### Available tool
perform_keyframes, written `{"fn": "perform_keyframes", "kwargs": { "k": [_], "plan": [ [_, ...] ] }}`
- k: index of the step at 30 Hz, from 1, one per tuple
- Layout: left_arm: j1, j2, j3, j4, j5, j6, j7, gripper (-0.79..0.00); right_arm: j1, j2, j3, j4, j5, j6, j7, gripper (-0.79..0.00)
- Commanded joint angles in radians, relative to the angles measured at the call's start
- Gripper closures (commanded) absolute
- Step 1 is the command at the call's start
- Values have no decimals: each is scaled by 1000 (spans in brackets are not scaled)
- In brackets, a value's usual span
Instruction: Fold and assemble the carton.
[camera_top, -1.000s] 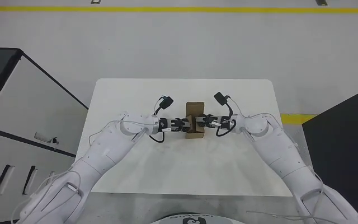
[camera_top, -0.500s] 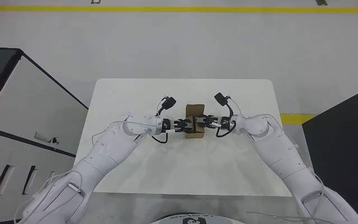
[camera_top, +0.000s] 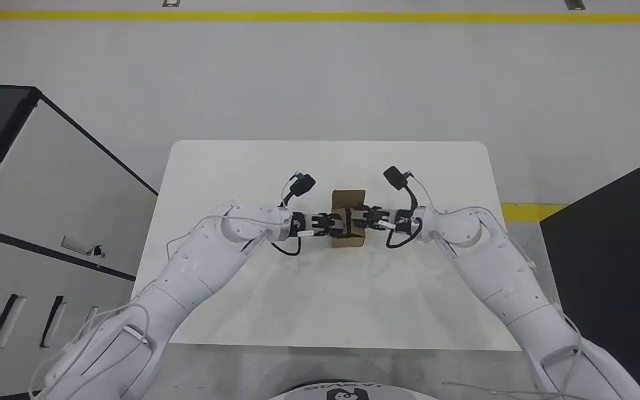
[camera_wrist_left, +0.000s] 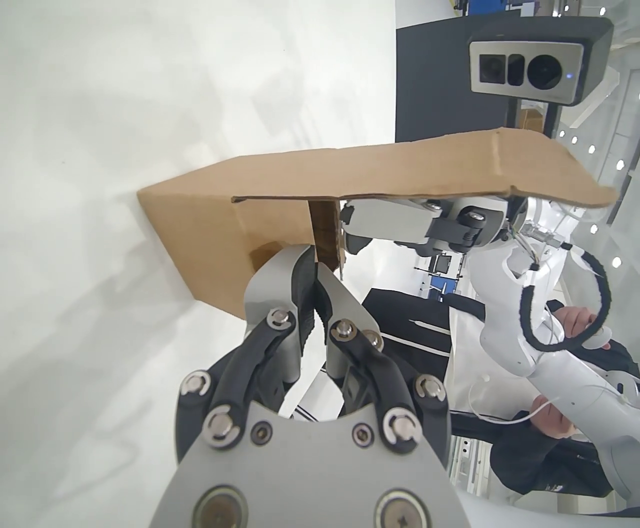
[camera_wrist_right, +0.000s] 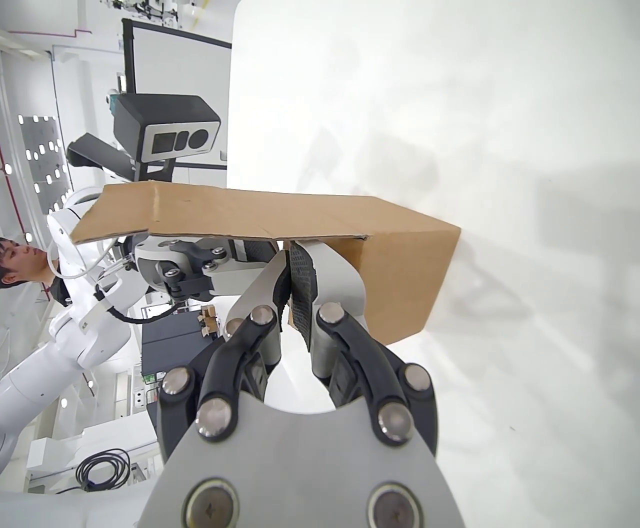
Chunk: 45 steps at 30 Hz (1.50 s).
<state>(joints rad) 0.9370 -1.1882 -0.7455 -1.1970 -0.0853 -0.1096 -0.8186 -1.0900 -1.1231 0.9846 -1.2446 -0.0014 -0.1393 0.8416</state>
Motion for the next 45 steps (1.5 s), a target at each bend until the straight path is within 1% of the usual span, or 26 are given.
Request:
{"fn": "perform_keyframes", "kwargs": {
  "k": [1, 7, 14, 21, 32, 45],
  "plan": [
    [4, 1, -6, -3, 0, -10, -2, 0, 1, -2, -5, 2, -4, 5, -3, 0],
    [10, -1, -10, 2, 13, 1, -3, 0, 3, -5, -10, 4, -5, 7, -8, 0],
    [11, -6, -14, 5, 27, 16, -2, 0, -13, -1, 11, -20, 1, -3, -19, 0],
    [14, -8, -23, 8, 30, 17, -6, 0, -5, -8, -11, -2, -21, 26, -18, 0],
    [17, -10, -44, -8, 35, 7, 1, 0, 0, -8, 4, -21, -18, 13, -21, 0],
    [2, -27, -26, 18, 65, 38, 12, 0, 12, -15, -11, 13, -38, 31, -22, 0]
  ]
}}
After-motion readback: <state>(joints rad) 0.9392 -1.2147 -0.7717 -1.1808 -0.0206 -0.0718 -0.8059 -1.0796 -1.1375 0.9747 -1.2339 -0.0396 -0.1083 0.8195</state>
